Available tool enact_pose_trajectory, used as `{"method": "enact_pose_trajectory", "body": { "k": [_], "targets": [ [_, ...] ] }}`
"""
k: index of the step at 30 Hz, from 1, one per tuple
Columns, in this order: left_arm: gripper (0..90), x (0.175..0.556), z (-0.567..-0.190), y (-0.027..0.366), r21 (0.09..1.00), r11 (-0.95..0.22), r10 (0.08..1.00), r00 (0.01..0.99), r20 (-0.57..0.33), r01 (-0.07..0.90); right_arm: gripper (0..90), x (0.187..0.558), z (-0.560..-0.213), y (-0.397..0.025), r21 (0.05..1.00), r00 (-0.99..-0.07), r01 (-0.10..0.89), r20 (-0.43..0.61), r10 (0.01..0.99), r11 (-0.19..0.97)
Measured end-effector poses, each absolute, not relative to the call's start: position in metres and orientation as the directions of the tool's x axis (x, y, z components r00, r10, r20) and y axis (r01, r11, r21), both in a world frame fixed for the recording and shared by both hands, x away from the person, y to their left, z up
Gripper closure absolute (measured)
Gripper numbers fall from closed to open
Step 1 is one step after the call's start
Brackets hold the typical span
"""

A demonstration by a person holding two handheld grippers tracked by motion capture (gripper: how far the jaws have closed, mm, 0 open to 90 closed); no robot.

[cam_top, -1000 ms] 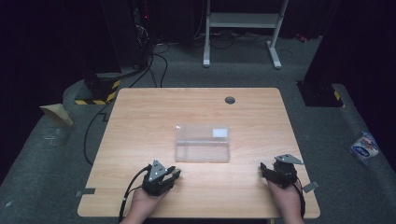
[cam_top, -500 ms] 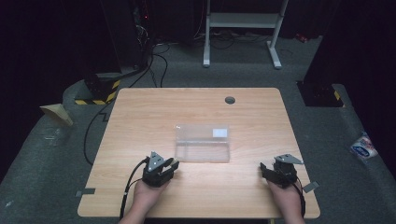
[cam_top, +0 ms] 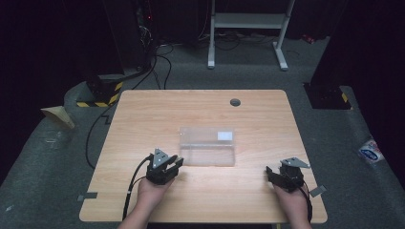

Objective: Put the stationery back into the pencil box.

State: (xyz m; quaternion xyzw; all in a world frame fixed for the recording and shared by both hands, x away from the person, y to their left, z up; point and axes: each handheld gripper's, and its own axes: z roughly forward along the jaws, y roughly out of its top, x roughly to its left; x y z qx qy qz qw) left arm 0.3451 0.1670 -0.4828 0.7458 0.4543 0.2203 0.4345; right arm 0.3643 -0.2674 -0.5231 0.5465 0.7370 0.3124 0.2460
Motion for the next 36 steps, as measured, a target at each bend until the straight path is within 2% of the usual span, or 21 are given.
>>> {"method": "enact_pose_trajectory", "body": {
  "k": [36],
  "targets": [
    [68.0,0.394,-0.501,0.147,0.81,-0.173,0.917,0.391,-0.075,0.56,32.6,0.362,-0.523,-0.268,0.73,-0.295,0.648,-0.021,0.955,0.216]
  ]
}}
